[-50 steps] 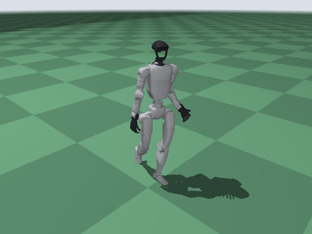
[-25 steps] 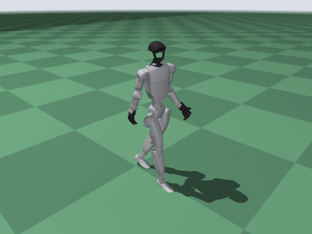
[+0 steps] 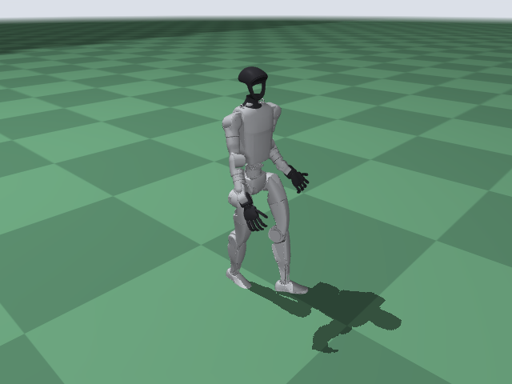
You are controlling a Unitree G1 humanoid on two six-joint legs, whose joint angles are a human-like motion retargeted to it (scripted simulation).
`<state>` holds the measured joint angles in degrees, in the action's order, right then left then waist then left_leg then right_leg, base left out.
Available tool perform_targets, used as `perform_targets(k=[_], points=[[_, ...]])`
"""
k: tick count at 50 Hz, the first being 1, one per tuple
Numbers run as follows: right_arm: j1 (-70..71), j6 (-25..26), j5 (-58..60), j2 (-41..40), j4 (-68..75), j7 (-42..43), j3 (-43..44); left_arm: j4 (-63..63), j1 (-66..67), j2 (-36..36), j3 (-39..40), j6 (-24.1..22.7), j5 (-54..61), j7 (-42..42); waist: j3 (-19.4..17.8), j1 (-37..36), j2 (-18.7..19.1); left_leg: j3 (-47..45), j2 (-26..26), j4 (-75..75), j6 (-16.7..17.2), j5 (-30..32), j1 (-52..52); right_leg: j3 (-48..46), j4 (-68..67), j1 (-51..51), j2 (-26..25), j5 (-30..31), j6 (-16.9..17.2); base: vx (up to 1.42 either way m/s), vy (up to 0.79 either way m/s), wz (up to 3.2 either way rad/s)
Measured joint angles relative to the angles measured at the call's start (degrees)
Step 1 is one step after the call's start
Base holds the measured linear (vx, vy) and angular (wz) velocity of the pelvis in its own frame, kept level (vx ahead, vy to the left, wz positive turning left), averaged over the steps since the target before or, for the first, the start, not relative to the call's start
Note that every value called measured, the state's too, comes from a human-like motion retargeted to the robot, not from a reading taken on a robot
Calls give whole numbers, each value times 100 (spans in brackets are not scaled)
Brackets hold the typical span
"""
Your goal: Walk run
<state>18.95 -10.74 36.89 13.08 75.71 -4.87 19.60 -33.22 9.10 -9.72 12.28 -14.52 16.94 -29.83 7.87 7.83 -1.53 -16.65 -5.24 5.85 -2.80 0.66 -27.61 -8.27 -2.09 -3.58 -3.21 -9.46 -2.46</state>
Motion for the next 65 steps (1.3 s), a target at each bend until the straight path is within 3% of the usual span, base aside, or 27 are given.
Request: perform_targets(k=[2, 5, 8, 11, 14, 17, 20, 25, 27, 32, 36, 40, 42, 45, 47, 48, 50, 53, 57, 60, 65], points=[[-57, -52, 5, -14, 9, 37, 40, -11, 1, 29, 1, -14, -26, 3, -14, 21, 49, 133, -161, -645, 159, -178, 16, -41, -1, -175, -120, -144, -20, 95, -31, 5], [-267, -8, 51, -92, 214, 75, 18, 28, 116, 12, 29, -40, -88, 8, -34, -108, -57, 329, -248, -756, 81, -171, 156, 144, -145, -455, -82, -171, 57, 84, -23, -53], [-570, 116, 235, -181, 761, 172, 119, 14, 151, 73, 97, -20, -169, -84, 18, -306, -70, 158, -129, -426, -52, 35, 305, 335, -436, -576, -141, 165, 301, 83, -18, -71], [-1106, 454, 566, -264, 1317, 237, 256, 7, 243, 89, 192, 0, -250, -162, 210, -334, -146, 603, -287, -204, -324, 346, 393, 315, -928, -548, -22, 1364, 703, 116, -22, -31], [-1701, 793, 798, -380, 1886, 353, 264, 4, 254, 149, 360, 40, -217, -146, 276, -166, -101, 732, -162, 69, -609, 31, 568, 457, -2054, -204, -64, 2834, 1117, 89, -24, -4], [-2258, 1015, 841, -409, 2169, 168, 163, 50, 145, 237, 387, 39, -124, -36, 139, -70, 142, 740, 96, 64, -684, -327, 1041, 275, -3428, 391, -218, 3751, 1216, 74, -23, -18], [-2754, 1224, 1061, -433, 2169, -142, 96, 66, -59, 320, 428, 82, -68, 90, 71, -196, 252, 657, 186, -14, -683, -572, 1369, 222, -4144, 1082, -43, 2892, 965, 69, -24, -63], [-3383, 1092, 1292, -473, 2169, -160, 351, 287, -224, 508, 243, -55, -84, 180, -103, 480, 468, 759, 118, -223, -702, -819, 1921, -242, -3655, 2035, 311, 1546, 729, 56, -23, 74], [-3555, 1084, 1163, -472, 2169, -217, 418, 356, -275, 568, 221, -73, -50, 118, -141, 689, 382, 766, -72, -282, -736, -951, 2139, -239, -2934, 2316, 549, 1393, 848, 51, -25, 52], [-3734, 1194, 727, -563, 2169, -392, 684, 423, -323, 679, 183, -92, 88, -31, -266, 979, 140, 794, -457, -367, -765, -1375, 2815, -509, -944, 2760, 1011, 1146, 717, 60, -36, 8], [-3597, 1174, 422, -628, 2169, -503, 817, 369, -325, 654, 157, -92, 128, -74, -250, 1006, 248, 638, -369, -357, -679, -1619, 3177, -860, 177, 3024, 865, 899, 366, 60, -35, -20], [-3328, 1072, 371, -630, 2169, -502, 989, 211, -303, 520, 29, -65, 70, -107, -144, 1196, 445, 862, -236, -28, -508, -1582, 3330, -1524, -135, 2868, 1036, 1064, -138, 71, -49, 56], [-3190, 1026, 418, -592, 2169, -492, 1061, 126, -215, 407, -12, -74, 3, -152, -43, 1356, 527, 958, -131, 245, -380, -1205, 3393, -1819, -267, 2724, 1137, 1523, -236, 73, -52, 73], [-2883, 1075, 396, -495, 2169, -424, 1076, 20, -15, 189, 47, -86, -130, -275, 129, 1210, 565, 808, 11, 893, -205, -10, 3344, -664, -565, 2639, 834, 1261, -487, 77, -62, -28], [-2550, 1133, 397, -417, 2154, -327, 1156, 4, 134, 36, 17, -104, -139, -228, 136, 1192, 416, 772, 18, 1769, -125, 1021, 3078, -706, -605, 2361, 920, 1044, -487, 69, -55, -52], [-2366, 1131, 401, -385, 2108, -296, 1122, 18, 197, -6, 26, -115, -99, -163, 158, 1185, 273, 556, 17, 2311, -144, 1409, 2889, -901, -573, 2185, 1019, 979, -512, 67, -55, -81], [-2030, 1086, 345, -355, 1872, -287, 960, 43, 275, -24, 73, -125, -25, -108, 220, 1143, 25, 21, 132, 3363, -550, 2122, 2483, -863, -481, 1877, 1070, 827, -551, 68, -57, -88], [-1515, 1035, 275, -296, 1377, -251, 756, 28, 263, 45, 149, -87, -81, -263, 240, 1152, -87, 214, 152, 4358, -571, 1493, 1734, -830, -339, 1522, 1013, 671, -502, 51, -43, -53], [-839, 777, 392, -191, 814, -86, 403, 101, 261, 160, 245, -129, -122, -273, 179, 861, -322, 460, -79, 4424, -393, 607, 870, -568, -166, 1134, 805, 539, -558, 54, -46, -130], [-414, 603, 414, -97, 541, -37, 86, 157, 283, 217, 321, -157, -117, -273, 107, 633, -321, 572, -66, 3464, -300, 100, 488, -435, -93, 865, 534, 418, -590, 56, -37, -143], [-68, 376, 352, -25, 324, -34, -269, 111, 347, 172, 418, -150, -99, -259, -38, 267, -146, 412, 276, 1021, -17, 164, 278, 107, -112, 397, -7, 118, -634, 59, -29, -134]])
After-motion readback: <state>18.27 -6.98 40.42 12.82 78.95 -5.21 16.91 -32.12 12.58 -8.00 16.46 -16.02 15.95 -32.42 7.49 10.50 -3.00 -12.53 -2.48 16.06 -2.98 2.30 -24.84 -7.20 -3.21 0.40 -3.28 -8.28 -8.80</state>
